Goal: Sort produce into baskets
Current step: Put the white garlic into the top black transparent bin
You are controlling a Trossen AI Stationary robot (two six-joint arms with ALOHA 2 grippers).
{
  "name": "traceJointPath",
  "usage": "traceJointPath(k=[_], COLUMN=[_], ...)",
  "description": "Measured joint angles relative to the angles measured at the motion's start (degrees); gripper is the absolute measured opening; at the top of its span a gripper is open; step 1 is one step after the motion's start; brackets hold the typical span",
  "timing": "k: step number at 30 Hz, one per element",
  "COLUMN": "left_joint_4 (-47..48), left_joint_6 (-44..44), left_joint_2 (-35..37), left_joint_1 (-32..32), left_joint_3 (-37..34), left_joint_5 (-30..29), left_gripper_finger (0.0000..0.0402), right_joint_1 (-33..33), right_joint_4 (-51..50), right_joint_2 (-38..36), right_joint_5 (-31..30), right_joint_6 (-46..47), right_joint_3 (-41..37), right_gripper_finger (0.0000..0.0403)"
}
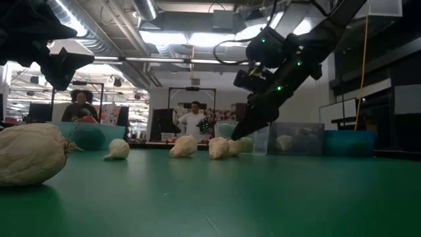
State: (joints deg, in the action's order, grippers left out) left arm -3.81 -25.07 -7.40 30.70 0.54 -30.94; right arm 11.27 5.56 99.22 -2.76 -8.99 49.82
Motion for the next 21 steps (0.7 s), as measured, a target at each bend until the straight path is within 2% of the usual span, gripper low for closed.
traceJointPath(k=[4,8,16,21], left_joint_4=[0.00,0.00,0.00,0.00], left_joint_6=[0.32,0.32,1.04,1.04], left_joint_2=[0.00,0.00,0.00,0.00], left_joint_1=[0.00,0.00,0.02,0.00], left_joint_3=[0.00,0.00,0.00,0.00], left_joint_5=[-0.06,-0.16,-0.22,-0.43], left_gripper_finger=[0.0240,0.0240,0.0240,0.0240], right_joint_1=[0.00,0.00,-0.04,-0.04], right_joint_4=[3.10,5.05,5.78,5.55], right_joint_2=[1.80,3.79,5.62,5.66], right_joint_5=[-0.09,-2.90,-5.54,-5.70], right_joint_6=[0.18,0.12,-0.52,-0.47], right_joint_3=[0.02,0.02,0.22,0.22], right_gripper_finger=[0.0295,0.0281,0.0258,0.0228])
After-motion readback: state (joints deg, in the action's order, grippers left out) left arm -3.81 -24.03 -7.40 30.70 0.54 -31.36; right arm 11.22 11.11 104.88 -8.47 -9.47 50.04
